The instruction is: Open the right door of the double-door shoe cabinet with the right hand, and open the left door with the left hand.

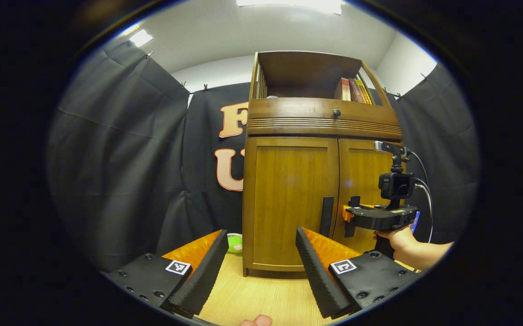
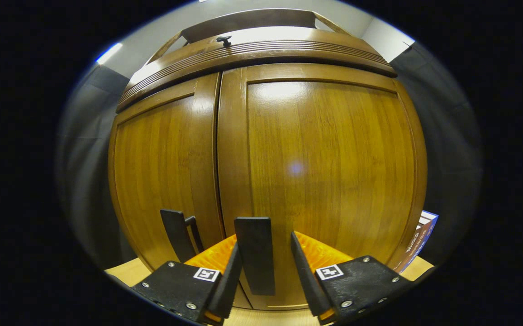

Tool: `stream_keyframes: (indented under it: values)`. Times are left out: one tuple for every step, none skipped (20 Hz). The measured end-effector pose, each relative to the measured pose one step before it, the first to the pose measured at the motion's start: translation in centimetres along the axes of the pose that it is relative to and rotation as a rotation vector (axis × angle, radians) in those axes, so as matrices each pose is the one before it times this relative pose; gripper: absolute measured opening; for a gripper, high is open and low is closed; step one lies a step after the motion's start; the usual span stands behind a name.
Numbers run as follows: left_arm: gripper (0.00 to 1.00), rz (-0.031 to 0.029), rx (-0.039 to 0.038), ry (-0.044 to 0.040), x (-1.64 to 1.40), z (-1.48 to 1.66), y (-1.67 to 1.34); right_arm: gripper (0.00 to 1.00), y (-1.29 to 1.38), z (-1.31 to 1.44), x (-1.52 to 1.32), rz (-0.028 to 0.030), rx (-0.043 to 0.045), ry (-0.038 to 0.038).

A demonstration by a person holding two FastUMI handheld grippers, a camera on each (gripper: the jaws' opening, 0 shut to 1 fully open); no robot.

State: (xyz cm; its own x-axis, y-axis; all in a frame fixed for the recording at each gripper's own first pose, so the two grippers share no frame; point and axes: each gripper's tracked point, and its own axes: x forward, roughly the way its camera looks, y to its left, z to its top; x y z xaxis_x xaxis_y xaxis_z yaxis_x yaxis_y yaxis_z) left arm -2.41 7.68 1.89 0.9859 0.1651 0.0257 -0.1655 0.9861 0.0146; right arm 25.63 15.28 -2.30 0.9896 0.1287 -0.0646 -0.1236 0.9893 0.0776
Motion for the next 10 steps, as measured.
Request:
stream_keyframes:
  values:
    - [0.99, -0.00330, 0.00193, -0.00185, -0.161, 0.165, -0.019, 0.49, 0.377, -0.107, 0.192, 0.00465, -0.00471, 0.00189]
    - [0.95, -0.00374, 0.00260, -0.00185, -0.201, 0.212, -0.077, 0.36, 0.260, 0.115, -0.117, 0.00483, -0.01888, -0.01766]
    - [0.97, -0.00262, 0.00325, -0.00187, -0.157, 0.118, -0.029, 0.24, -0.006, -0.170, -0.321, 0.01547, -0.03695, -0.00378]
    - [0.96, -0.00417, 0.00288, -0.00209, -0.146, 0.169, -0.133, 0.24, 0.080, 0.095, 0.271, 0.01205, -0.00903, -0.00903]
    - [0.95, -0.00400, 0.00185, -0.00015, -0.158, 0.149, -0.230, 0.32, 0.022, -0.114, -0.056, 0.00439, 0.01551, 0.00851]
    - [0.95, -0.00615, 0.00095, 0.00068, -0.091, 0.132, -0.258, 0.31, -0.023, -0.067, -0.118, 0.00060, 0.01363, 0.00998]
    - [0.95, -0.00771, 0.00031, -0.00074, -0.298, 0.071, -0.266, 0.31, 0.022, -0.032, -0.044, 0.00545, 0.00125, 0.00204]
    - [0.95, -0.00395, 0.00171, -0.00038, -0.140, 0.082, -0.293, 0.31, 0.028, 0.031, -0.068, 0.00583, -0.00556, -0.00066]
    - [0.95, -0.00344, 0.00170, 0.00067, -0.091, -0.002, -0.215, 0.31, 0.027, 0.001, -0.109, 0.00671, -0.00637, -0.00068]
    - [0.95, -0.00628, 0.00226, 0.00188, -0.105, 0.028, -0.245, 0.31, 0.066, 0.137, -0.087, 0.00639, -0.00739, -0.00136]
